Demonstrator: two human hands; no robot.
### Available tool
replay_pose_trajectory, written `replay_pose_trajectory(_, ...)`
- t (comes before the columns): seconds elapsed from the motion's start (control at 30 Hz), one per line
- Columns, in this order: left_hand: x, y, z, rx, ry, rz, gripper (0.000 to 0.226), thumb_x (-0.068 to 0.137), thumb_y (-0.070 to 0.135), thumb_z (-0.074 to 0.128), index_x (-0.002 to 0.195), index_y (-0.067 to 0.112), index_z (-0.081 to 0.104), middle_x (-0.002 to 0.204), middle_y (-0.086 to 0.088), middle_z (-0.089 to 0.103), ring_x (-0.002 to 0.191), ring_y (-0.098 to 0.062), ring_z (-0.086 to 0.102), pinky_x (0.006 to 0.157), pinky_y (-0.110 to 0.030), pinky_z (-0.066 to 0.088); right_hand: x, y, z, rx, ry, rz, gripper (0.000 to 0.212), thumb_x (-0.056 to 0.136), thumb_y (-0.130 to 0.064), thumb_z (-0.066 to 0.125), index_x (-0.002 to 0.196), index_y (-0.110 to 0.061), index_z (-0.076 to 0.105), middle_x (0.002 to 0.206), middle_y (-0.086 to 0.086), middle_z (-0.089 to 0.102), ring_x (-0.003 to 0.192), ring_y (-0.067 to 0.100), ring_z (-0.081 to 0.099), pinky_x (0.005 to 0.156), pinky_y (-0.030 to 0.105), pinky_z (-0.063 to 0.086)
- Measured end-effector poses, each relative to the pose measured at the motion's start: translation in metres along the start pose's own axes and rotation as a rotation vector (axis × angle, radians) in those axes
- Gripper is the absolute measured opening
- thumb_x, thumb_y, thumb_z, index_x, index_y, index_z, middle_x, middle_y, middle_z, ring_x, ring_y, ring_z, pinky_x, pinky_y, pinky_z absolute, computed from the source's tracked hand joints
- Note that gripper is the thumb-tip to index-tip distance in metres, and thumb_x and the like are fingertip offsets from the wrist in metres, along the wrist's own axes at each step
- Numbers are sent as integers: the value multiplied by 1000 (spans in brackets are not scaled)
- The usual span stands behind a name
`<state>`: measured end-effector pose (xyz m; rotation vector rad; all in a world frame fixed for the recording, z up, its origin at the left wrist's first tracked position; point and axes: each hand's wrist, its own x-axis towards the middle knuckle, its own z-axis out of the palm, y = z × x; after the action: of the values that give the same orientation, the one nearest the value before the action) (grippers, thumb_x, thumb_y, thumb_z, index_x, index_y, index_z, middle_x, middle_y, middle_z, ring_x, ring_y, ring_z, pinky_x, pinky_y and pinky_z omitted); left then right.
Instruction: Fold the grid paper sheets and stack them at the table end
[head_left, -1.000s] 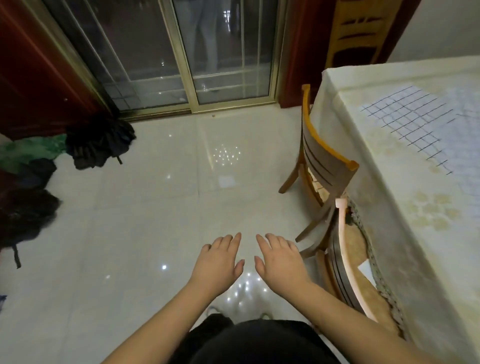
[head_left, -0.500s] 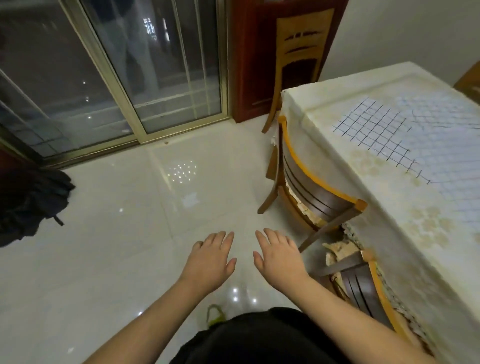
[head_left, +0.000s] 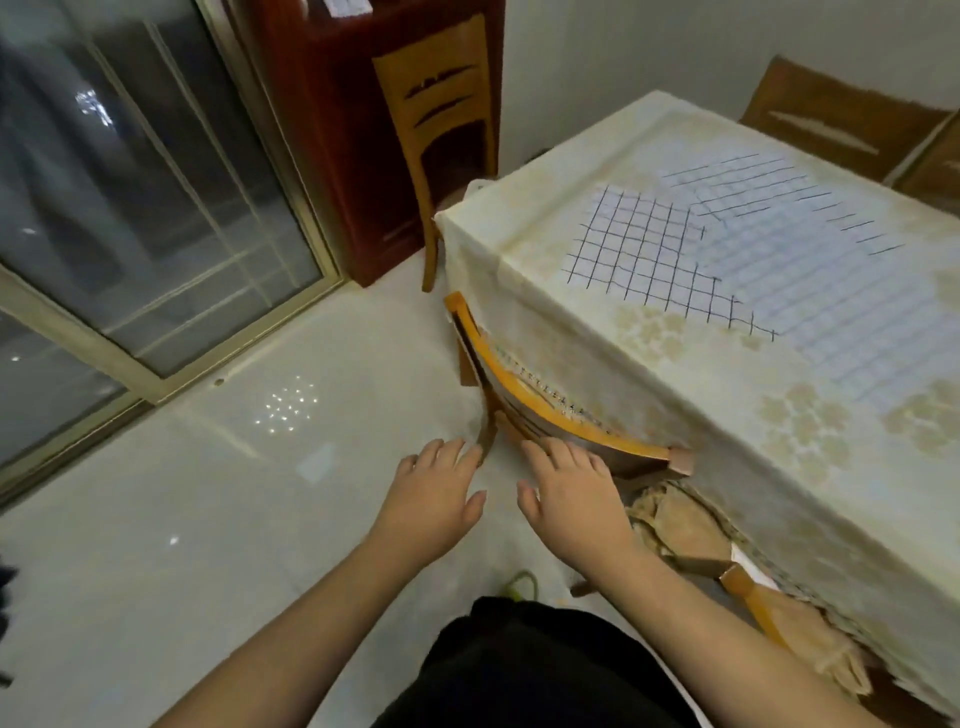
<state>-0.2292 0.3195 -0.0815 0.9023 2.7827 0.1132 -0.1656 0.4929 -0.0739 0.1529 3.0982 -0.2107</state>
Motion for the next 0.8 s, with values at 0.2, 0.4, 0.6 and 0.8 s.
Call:
replay_pose_trajectory(0.2, 89, 0, -42, 60, 7, 112, 54, 82, 46, 36, 122, 18, 58, 114, -2, 64, 106, -23, 62, 79, -40, 54, 72, 39, -25, 22, 56, 120, 40, 86, -38, 47, 118, -17, 60, 111, 4, 63, 99, 26, 62, 83, 40, 49)
replay_pose_trajectory(0.4, 170, 10, -61, 28, 21, 256, 53, 90, 46, 37, 134, 19, 48, 132, 0, 54, 123, -20, 51, 92, -39, 49, 123, 70, -40, 66, 40, 212, 43, 89, -36, 44, 124, -15, 58, 118, 6, 62, 105, 27, 61, 86, 40, 49)
replay_pose_trajectory(0.6, 264, 4, -67, 10, 4, 441, 54, 92, 43, 39, 136, 12, 49, 131, -6, 56, 120, -25, 53, 92, -42, 46, 165, 95, -29, 32, 61, 413, 43, 83, -36, 42, 114, -14, 63, 105, 6, 66, 94, 27, 64, 76, 38, 52)
replay_pose_trajectory(0.8, 340, -9, -71, 29, -73, 627, 55, 98, 43, 37, 148, 19, 31, 149, -3, 38, 136, -21, 36, 107, -40, 34, 215, 108, -22, 17, 60, 616, 51, 83, -37, 32, 119, -13, 61, 109, 7, 65, 96, 29, 63, 76, 40, 51)
